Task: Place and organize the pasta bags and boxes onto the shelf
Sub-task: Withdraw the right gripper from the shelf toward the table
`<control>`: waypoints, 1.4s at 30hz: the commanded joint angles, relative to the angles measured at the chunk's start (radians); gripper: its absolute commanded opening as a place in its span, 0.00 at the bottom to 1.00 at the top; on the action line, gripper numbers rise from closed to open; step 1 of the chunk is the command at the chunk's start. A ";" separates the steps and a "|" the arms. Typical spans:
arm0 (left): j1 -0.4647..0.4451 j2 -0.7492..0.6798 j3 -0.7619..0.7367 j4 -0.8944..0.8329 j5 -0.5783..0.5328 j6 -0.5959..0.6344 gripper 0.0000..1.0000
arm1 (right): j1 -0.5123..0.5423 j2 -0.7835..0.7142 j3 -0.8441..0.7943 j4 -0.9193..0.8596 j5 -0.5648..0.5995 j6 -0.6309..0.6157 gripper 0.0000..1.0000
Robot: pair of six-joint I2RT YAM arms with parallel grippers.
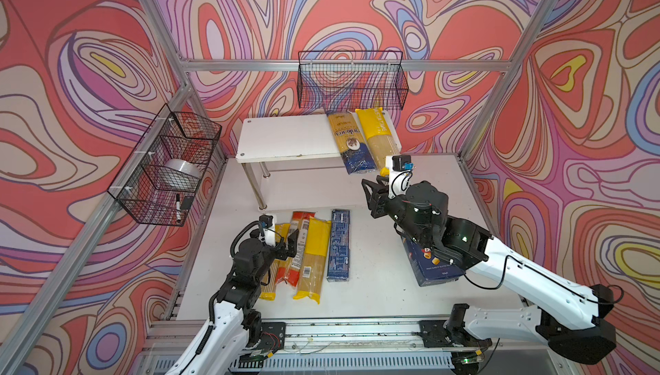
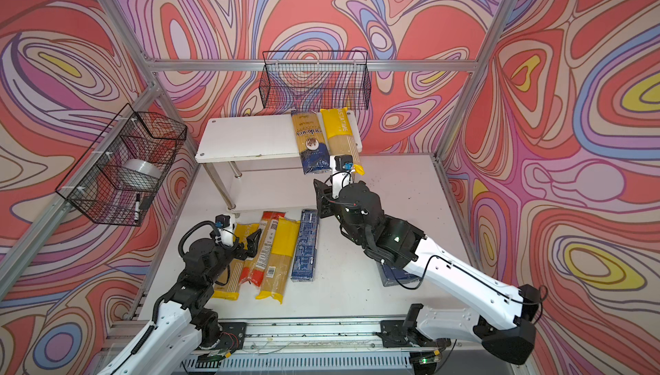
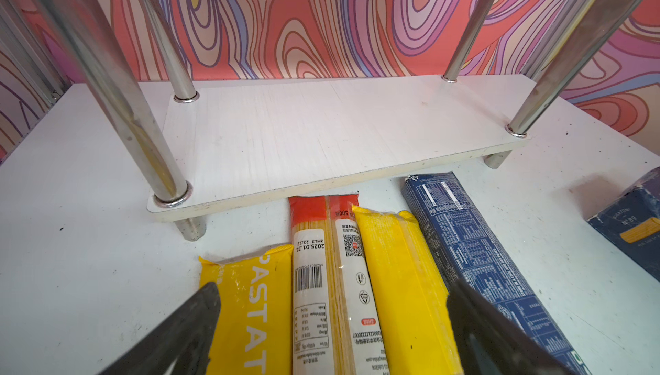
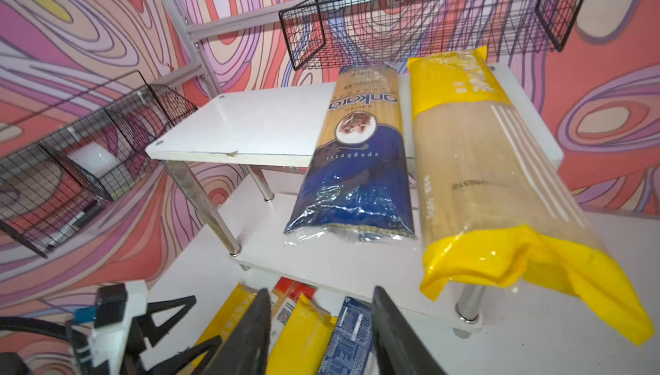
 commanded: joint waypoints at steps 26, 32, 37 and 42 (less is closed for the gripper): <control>-0.001 0.018 0.012 0.020 0.014 0.003 1.00 | -0.186 0.114 -0.124 0.332 -0.262 0.006 0.00; -0.001 0.008 0.008 0.020 0.009 0.002 1.00 | -0.191 0.170 -0.113 0.367 -0.278 -0.005 0.00; 0.000 0.008 0.008 0.020 0.010 0.003 1.00 | -0.197 0.226 -0.073 0.351 -0.273 0.011 0.00; -0.001 0.003 0.006 0.020 0.009 0.002 1.00 | -0.209 0.216 -0.071 0.323 -0.234 0.033 0.00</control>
